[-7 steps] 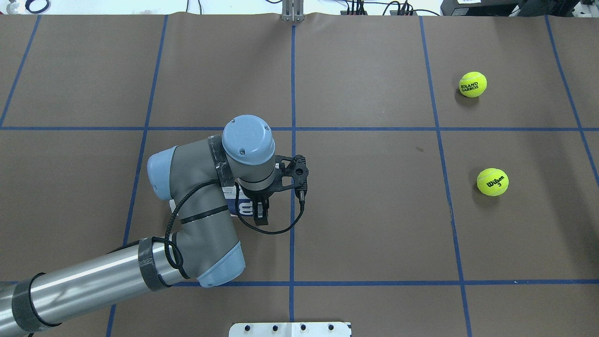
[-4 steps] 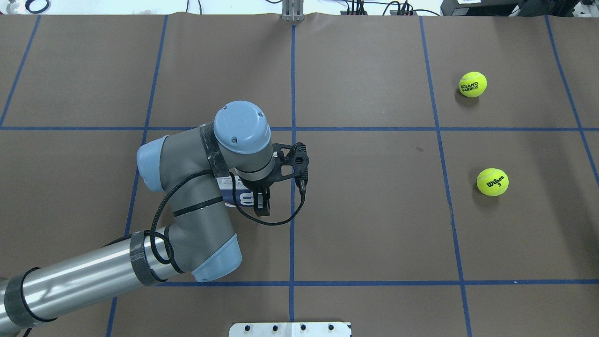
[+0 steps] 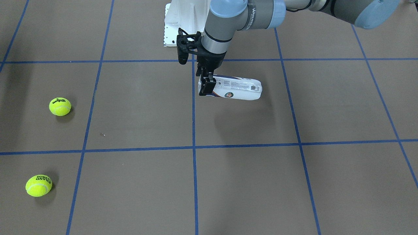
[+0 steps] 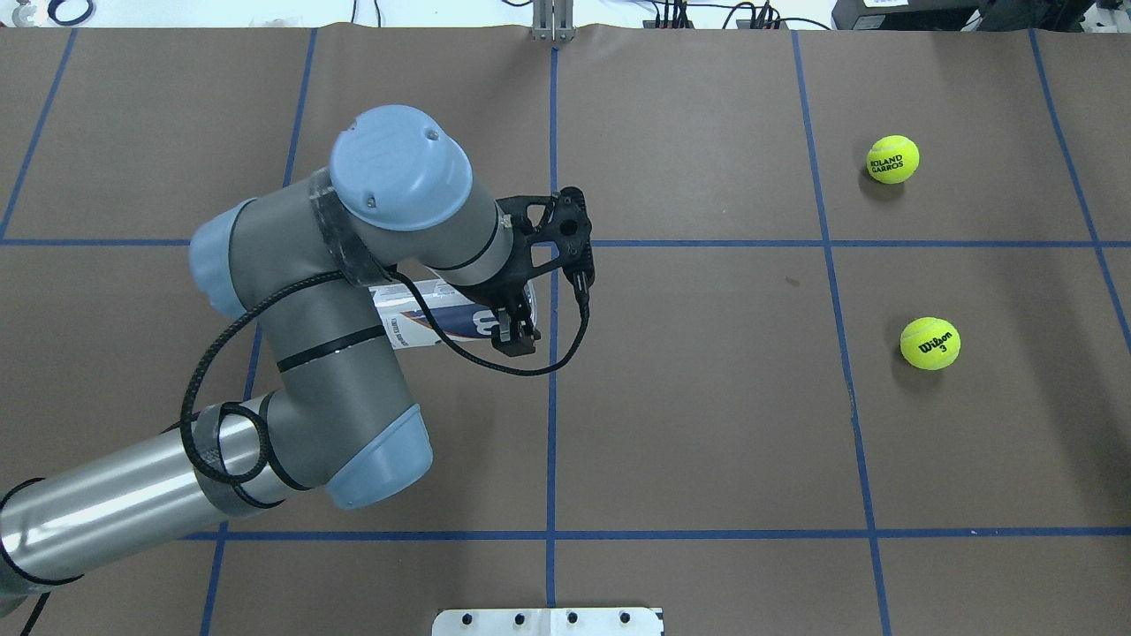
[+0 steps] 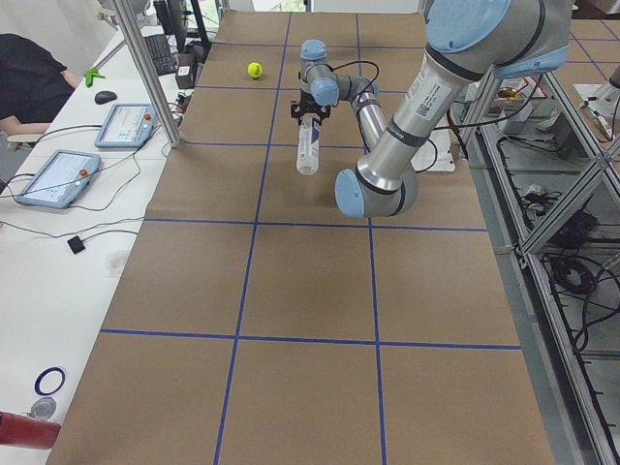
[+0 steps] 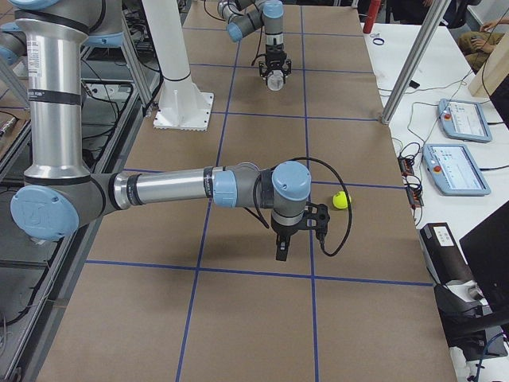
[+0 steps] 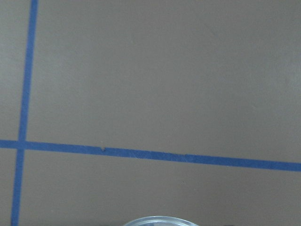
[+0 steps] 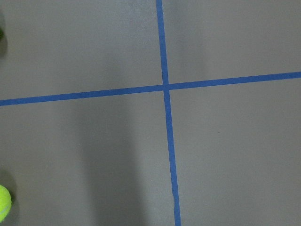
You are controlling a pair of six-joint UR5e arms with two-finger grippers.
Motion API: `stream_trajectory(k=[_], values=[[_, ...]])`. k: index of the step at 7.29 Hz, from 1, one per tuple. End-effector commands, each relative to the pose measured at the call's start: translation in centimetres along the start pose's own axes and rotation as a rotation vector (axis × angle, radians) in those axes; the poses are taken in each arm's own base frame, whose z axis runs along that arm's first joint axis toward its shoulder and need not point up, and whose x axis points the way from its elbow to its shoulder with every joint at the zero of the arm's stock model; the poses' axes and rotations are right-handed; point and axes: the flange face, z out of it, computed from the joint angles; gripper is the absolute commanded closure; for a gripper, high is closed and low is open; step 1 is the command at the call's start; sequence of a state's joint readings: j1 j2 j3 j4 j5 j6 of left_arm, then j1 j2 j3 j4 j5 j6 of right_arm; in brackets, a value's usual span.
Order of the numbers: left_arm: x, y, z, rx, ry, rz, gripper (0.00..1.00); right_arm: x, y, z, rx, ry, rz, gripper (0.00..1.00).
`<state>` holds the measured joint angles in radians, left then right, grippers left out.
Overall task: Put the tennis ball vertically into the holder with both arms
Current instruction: 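Lift the can with the left gripper and tilt it upright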
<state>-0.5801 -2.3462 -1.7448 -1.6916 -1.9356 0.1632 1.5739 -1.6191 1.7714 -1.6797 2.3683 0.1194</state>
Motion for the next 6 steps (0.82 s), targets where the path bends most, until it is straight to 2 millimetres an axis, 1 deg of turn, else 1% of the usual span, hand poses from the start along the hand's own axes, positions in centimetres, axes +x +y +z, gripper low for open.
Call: stream_trajectory(k=[1, 2, 3, 4, 5, 6], values=[[-1.4, -1.8, -4.7, 0.283, -0.056, -0.149, 0.51, -0.7, -0.1, -0.7, 0.014, -0.002, -0.015, 0.01], [-1.6, -2.0, -5.6, 0.409, -0.105, -0.251, 0.51, -1.1, -0.3, -1.0, 0.022, -0.003, -0.022, 0.01], [-2.0, -1.6, -6.1, 0.558, -0.147, -0.322, 0.51, -1.5, -0.3, -1.4, 0.03, -0.004, -0.03, 0.01], [-2.4, -1.3, -6.1, 0.701, -0.162, -0.398, 0.51, -1.9, -0.2, -1.8, 0.038, -0.005, -0.037, 0.01], [-3.0, -0.7, -5.7, 0.826, -0.146, -0.482, 0.51, -2.1, -0.2, -2.0, 0.042, -0.004, -0.042, 0.01], [-3.7, 0.7, -4.1, 0.917, -0.117, -0.542, 0.51, -2.3, -0.3, -2.2, 0.046, -0.004, -0.045, 0.01]])
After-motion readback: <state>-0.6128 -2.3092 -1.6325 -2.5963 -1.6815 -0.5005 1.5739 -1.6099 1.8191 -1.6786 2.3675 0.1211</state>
